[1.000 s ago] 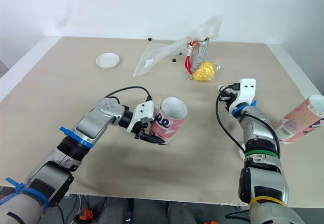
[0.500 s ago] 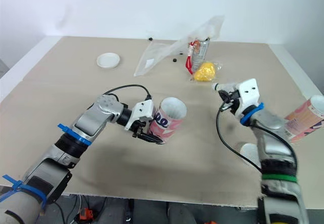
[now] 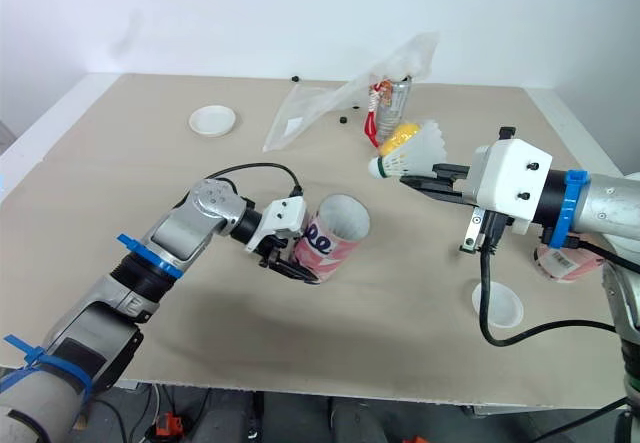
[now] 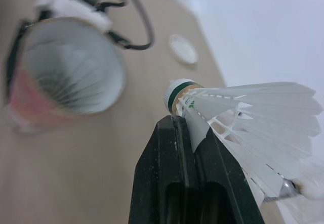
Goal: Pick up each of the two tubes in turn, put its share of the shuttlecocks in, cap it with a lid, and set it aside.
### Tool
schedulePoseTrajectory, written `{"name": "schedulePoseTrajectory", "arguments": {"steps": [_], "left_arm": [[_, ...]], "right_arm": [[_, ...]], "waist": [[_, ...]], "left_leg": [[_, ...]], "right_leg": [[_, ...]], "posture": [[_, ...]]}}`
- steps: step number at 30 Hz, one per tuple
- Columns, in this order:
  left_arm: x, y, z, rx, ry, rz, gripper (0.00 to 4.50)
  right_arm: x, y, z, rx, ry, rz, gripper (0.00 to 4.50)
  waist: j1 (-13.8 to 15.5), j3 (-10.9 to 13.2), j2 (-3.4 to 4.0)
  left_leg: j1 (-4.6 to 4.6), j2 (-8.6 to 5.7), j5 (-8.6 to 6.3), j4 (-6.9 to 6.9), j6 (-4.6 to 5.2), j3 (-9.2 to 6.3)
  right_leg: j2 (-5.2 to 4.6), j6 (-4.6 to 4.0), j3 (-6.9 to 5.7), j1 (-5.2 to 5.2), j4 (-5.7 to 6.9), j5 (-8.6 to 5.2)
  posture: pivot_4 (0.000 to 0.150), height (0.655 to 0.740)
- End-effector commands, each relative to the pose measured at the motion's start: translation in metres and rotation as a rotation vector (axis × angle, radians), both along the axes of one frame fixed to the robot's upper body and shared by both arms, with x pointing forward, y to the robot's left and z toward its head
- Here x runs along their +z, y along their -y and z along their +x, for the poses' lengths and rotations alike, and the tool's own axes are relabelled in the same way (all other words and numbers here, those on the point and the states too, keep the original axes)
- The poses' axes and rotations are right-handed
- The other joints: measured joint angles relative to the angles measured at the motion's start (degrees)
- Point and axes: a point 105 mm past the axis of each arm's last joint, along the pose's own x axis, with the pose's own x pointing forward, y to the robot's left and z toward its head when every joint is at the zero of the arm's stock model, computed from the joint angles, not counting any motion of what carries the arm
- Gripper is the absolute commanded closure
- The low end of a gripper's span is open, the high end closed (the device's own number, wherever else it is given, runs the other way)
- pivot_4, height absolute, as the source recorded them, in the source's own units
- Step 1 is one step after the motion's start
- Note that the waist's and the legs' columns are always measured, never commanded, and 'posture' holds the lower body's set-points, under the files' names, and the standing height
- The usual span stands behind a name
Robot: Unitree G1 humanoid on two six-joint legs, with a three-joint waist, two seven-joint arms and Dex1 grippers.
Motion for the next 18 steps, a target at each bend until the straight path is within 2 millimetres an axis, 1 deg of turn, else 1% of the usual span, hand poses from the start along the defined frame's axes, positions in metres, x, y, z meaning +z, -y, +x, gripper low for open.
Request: {"name": "schedulePoseTrajectory", "arguments": {"steps": [1,3,5,8,15,18], "left_arm": [[0.003,-0.004,0.009,0.028,0.033,0.020,1.68],[0.004,-0.002,0.008,0.027,0.029,0.014,1.68],[0.006,0.000,0.008,0.023,0.025,0.005,1.68],[0.007,0.001,0.006,0.020,0.023,-0.004,1.68],[0.008,0.002,0.006,0.025,0.021,-0.012,1.68],[0.008,0.002,0.006,0.030,0.020,-0.015,1.68]], "right_arm": [[0.000,-0.023,-0.015,0.122,0.001,-0.105,4.44],[-0.001,-0.033,-0.017,0.160,-0.007,-0.103,4.44],[-0.008,-0.038,-0.015,0.185,-0.021,-0.120,4.44],[-0.019,-0.037,-0.009,0.191,-0.043,-0.169,4.44],[-0.027,-0.038,-0.003,0.225,-0.055,-0.226,4.44],[-0.027,-0.038,-0.001,0.233,-0.051,-0.243,4.44]], "waist": [[-0.01,0.00,0.00],[-0.03,0.01,-0.01],[-0.04,0.01,-0.01],[0.03,0.02,-0.03],[0.04,0.02,-0.04],[0.04,0.02,-0.04]], "left_leg": [[0.00,0.01,0.00,0.00,0.00,0.00],[0.00,0.01,0.00,0.00,0.00,0.01],[-0.01,0.01,0.00,0.02,0.00,0.07],[-0.03,0.01,0.00,0.01,0.00,0.06],[-0.07,0.01,0.00,0.00,0.00,0.06],[-0.08,0.01,0.00,0.00,0.00,0.06]], "right_leg": [[0.00,0.00,0.00,0.00,0.00,0.00],[0.00,-0.01,0.00,0.00,0.00,0.01],[-0.03,-0.03,0.02,-0.06,0.00,0.03],[-0.03,-0.04,0.01,-0.07,0.00,0.02],[-0.03,-0.04,0.00,-0.09,-0.01,0.01],[-0.03,-0.03,0.00,-0.09,-0.01,0.01]], "posture": [[0.150,0.7400],[0.150,0.7400],[0.150,0.7400],[0.150,0.7400],[0.150,0.7400],[0.150,0.7400]]}}
